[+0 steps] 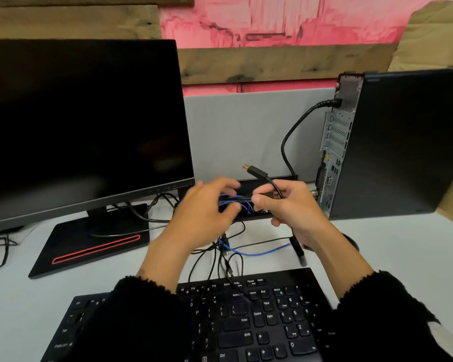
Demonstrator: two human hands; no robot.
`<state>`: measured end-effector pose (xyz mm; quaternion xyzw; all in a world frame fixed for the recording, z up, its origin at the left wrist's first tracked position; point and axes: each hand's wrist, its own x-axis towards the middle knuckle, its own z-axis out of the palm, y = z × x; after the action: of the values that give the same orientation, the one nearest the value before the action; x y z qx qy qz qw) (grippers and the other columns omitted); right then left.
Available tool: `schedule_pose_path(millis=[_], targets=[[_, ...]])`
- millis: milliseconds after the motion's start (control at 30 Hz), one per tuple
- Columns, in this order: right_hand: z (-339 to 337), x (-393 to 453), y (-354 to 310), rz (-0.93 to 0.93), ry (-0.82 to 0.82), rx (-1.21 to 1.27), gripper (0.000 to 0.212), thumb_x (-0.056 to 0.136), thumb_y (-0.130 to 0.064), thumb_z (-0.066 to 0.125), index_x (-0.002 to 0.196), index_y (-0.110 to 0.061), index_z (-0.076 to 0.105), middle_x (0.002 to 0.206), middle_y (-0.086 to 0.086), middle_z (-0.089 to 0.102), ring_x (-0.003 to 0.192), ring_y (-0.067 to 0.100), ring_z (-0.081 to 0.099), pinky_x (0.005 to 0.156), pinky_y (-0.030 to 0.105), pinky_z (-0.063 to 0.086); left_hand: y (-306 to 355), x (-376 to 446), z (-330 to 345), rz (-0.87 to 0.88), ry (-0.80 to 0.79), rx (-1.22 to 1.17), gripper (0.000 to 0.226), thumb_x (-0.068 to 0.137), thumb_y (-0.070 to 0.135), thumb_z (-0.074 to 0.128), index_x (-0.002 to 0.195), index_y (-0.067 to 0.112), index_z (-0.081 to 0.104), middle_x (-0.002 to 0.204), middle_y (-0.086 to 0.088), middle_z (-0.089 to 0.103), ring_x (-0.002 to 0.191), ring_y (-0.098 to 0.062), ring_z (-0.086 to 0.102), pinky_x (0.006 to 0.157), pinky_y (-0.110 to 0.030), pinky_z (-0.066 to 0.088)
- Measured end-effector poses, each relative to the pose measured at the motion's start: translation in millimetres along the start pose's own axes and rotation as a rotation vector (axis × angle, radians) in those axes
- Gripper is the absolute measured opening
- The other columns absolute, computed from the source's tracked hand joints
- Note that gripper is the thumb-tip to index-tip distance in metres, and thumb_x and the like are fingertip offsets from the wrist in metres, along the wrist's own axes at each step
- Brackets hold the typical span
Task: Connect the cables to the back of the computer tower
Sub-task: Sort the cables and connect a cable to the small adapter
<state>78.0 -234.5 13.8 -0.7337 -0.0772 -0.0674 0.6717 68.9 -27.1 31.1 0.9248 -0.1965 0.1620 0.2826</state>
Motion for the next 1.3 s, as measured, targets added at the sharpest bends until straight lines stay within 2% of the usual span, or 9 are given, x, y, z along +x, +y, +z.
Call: schedule_pose_path(millis=[167,300,433,700,833,900,1000,1167,1300], targets=[[-3,4,3,0.051,0.060,0.360,0.031,0.099,-0.026,0.067,0.109,0.004,0.071,0.070,0.017,0.059,0.043,0.011,0.026,0.046,0.025,0.028,19,12,32,0.069,-0.081,-0.048,0.026,0.106,0.043,0.042,0.106,0.029,0.063,0.088,0.007,0.058,0.087,-0.014,0.057,0.082,-0.042,0.051],[-11,5,12,0.178,0.156,0.511,0.030,0.106,-0.017,0.050,0.115,0.003,0.070,0.071,0.013,0.060,0.049,0.016,0.038,0.057,0.031,0.041,7,10,40,0.048,-0.053,0.025,0.031,0.105,0.050,0.040,0.105,0.035,0.067,0.084,0.008,0.056,0.085,-0.013,0.057,0.081,-0.041,0.051],[-22,7,21,0.221,0.170,-0.067,0.020,0.106,-0.017,0.055,0.105,-0.006,0.071,0.080,0.009,0.072,0.069,0.019,0.064,0.072,0.035,0.056,-1,7,42,0.038,-0.008,0.040,0.024,0.101,0.048,0.053,0.111,0.040,0.074,0.080,0.012,0.051,0.081,-0.011,0.055,0.075,-0.034,0.047],[-22,7,23,0.148,0.007,-0.821,0.032,0.094,-0.034,0.069,0.076,-0.010,0.076,0.058,0.002,0.072,0.052,0.016,0.066,0.065,0.035,0.063,-8,8,39,-0.009,0.060,-0.019,0.022,0.093,0.048,0.066,0.111,0.040,0.078,0.080,0.014,0.053,0.078,-0.002,0.054,0.080,-0.032,0.045],[-4,1,17,0.228,-0.481,-0.954,0.017,0.085,-0.040,0.076,0.101,-0.034,0.074,0.083,-0.009,0.067,0.072,0.006,0.065,0.071,0.027,0.052,-12,10,32,0.008,-0.014,0.046,0.017,0.091,0.057,0.065,0.102,0.051,0.076,0.095,0.017,0.056,0.096,-0.005,0.053,0.106,-0.048,0.037],[7,1,22,0.270,-0.538,-1.090,0.024,0.082,-0.049,0.074,0.102,-0.037,0.070,0.098,-0.010,0.062,0.093,0.013,0.061,0.086,0.033,0.054,-16,11,28,-0.069,-0.040,0.089,0.020,0.084,0.070,0.062,0.099,0.059,0.070,0.113,0.020,0.050,0.116,-0.008,0.044,0.114,-0.058,0.025],[10,3,22,0.265,-0.521,-1.093,0.028,0.084,-0.047,0.075,0.097,-0.023,0.069,0.096,-0.007,0.062,0.072,0.010,0.066,0.083,0.033,0.057,-27,11,18,-0.274,-0.071,-0.060,0.059,0.076,0.086,0.048,0.125,0.053,0.054,0.145,0.009,0.031,0.139,-0.019,0.032,0.118,-0.057,0.024],[-5,9,24,0.339,-0.362,-0.804,0.020,0.085,-0.017,0.074,0.095,0.000,0.070,0.079,0.008,0.077,0.070,0.019,0.079,0.065,0.027,0.058,-69,11,4,-0.556,0.025,-0.133,0.018,0.106,0.026,0.042,0.105,0.029,0.060,0.117,-0.007,0.066,0.107,-0.026,0.063,0.098,-0.042,0.051],[-16,10,20,0.310,-0.279,-0.685,0.022,0.083,0.008,0.069,0.100,-0.003,0.078,0.084,0.017,0.079,0.068,0.019,0.078,0.063,0.028,0.060,-79,10,9,-0.591,-0.200,-0.002,0.020,0.098,0.013,0.058,0.101,0.028,0.070,0.105,0.004,0.072,0.103,-0.019,0.066,0.101,-0.036,0.052]])
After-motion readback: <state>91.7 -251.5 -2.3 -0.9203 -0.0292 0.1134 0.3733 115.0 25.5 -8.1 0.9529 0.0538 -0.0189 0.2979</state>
